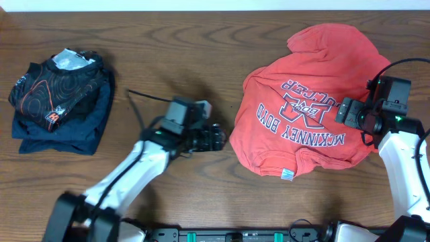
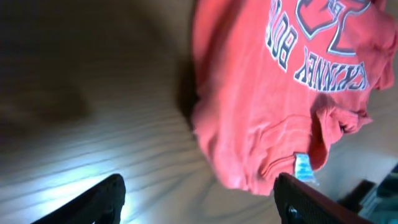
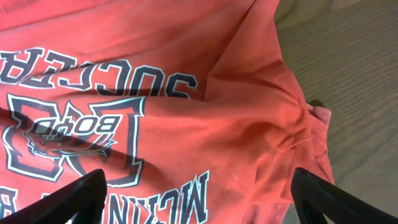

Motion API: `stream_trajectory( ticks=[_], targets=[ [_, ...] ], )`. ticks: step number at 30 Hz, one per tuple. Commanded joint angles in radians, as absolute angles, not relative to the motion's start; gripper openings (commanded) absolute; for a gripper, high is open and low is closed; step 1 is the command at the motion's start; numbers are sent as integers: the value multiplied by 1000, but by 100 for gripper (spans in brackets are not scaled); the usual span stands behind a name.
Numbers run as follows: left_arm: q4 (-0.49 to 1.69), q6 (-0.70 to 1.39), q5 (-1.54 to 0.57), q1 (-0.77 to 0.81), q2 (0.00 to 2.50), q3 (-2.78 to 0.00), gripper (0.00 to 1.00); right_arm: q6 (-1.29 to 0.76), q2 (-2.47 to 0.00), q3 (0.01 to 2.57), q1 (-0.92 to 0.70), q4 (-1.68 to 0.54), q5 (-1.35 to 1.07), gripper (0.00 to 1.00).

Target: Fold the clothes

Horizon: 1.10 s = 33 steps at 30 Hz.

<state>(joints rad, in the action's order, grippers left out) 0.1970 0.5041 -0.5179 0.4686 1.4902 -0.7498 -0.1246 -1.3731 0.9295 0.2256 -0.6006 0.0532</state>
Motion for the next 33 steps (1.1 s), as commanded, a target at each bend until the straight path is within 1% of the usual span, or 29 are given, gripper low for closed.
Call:
stream_trajectory(
  ticks=[1,2,3,6,7,9,10,14,17,21,25,26,27,29,30,31,32,33],
  targets=[
    [134,663,-525,532,1571,-767,74,-115,-1365,937,231,-599,56,92],
    [109,683,-524,550,1591,-767,68,-115,-1365,937,231,-599,56,91],
    [76,706,-524,569,1613,-767,66,-115,-1365,937,231,-599,56,90],
    [-35,724,-517,620,1673,-767,66,-115,-1365,937,231,-599,56,89],
    [-65,724,-508,631,1686,-767,64,-115,-1365,937,231,-600,56,88],
    [-124,722,-497,640,1708,-767,15,-115,-1365,937,231,-603,56,86],
    [-144,711,-488,637,1711,-767,6,-115,-1365,937,231,-603,56,85],
    [-162,636,-435,560,1683,-772,6,-115,-1365,937,231,-606,56,84],
    [-159,555,-424,434,1626,-779,6,-115,-1365,937,231,-614,56,84],
    [-176,550,-398,218,1559,-807,6,-115,-1365,937,231,-619,55,84],
    [-220,550,-399,45,1555,-859,6,-115,-1365,937,231,-619,47,83],
    [-220,550,-400,14,1555,-870,11,-115,-1365,937,231,-619,45,84],
    [-219,550,-410,-10,1555,-878,32,-115,-1365,937,230,-620,44,84],
    [-214,550,-470,-46,1555,-882,69,-115,-1365,937,230,-622,44,84],
    [-197,549,-515,-56,1555,-882,83,-115,-1365,937,230,-622,44,84],
    [-160,549,-569,-63,1555,-882,93,-115,-1365,937,230,-623,44,84],
    [-115,550,-611,-62,1555,-882,98,-115,-1365,937,229,-625,44,84],
    [-61,550,-654,-61,1555,-882,98,-115,-1365,937,229,-628,39,85]
  ],
)
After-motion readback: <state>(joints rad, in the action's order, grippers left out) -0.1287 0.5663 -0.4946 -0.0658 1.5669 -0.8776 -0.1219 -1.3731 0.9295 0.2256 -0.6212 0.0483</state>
